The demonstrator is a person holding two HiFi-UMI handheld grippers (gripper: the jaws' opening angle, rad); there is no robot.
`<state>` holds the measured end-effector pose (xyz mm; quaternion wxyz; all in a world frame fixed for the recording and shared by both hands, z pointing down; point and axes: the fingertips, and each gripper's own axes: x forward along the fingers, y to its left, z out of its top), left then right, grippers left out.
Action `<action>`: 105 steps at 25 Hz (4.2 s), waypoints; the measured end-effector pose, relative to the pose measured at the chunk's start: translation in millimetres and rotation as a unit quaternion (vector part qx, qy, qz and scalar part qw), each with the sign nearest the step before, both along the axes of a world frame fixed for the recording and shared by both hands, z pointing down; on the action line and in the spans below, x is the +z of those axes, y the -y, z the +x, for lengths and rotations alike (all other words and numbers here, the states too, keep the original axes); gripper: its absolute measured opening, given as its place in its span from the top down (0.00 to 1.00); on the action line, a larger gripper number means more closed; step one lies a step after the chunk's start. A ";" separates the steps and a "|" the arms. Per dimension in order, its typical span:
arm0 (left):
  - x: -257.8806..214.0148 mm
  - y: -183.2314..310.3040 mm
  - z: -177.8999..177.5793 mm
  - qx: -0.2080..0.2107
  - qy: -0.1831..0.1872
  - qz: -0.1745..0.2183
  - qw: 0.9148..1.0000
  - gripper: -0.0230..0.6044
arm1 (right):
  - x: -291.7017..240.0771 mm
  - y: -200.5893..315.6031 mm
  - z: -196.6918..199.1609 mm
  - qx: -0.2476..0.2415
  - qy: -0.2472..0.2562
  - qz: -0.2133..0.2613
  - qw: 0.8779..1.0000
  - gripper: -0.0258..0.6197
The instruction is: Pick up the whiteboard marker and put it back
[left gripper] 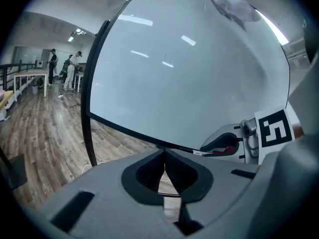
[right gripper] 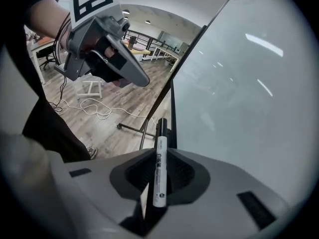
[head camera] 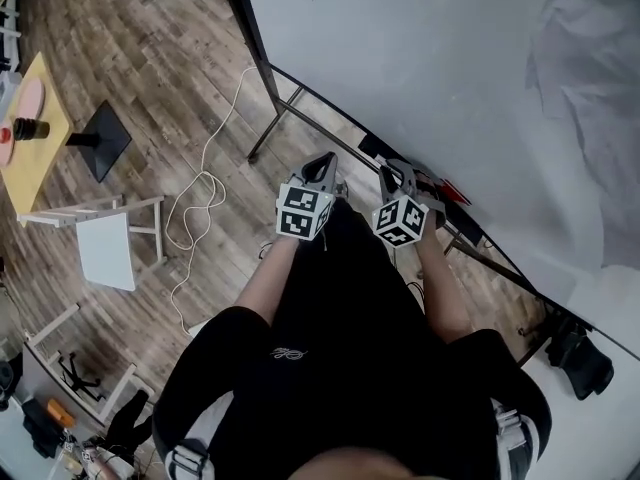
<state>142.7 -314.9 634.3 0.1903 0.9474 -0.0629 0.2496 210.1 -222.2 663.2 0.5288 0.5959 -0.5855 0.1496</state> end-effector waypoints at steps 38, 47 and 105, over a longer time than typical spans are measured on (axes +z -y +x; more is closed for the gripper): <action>-24.1 28.0 23.6 0.138 -0.039 0.002 0.990 0.95 | -48.1 6.5 14.0 0.333 0.018 0.164 0.929 0.76; -76.7 19.2 -20.0 0.214 -0.085 0.018 0.973 0.95 | -129.1 -1.7 -50.3 0.427 -0.021 0.297 0.854 0.92; -225.2 -107.3 -143.6 0.222 -0.223 0.092 0.945 0.95 | -273.3 -101.3 -196.7 0.374 0.013 0.521 0.768 0.96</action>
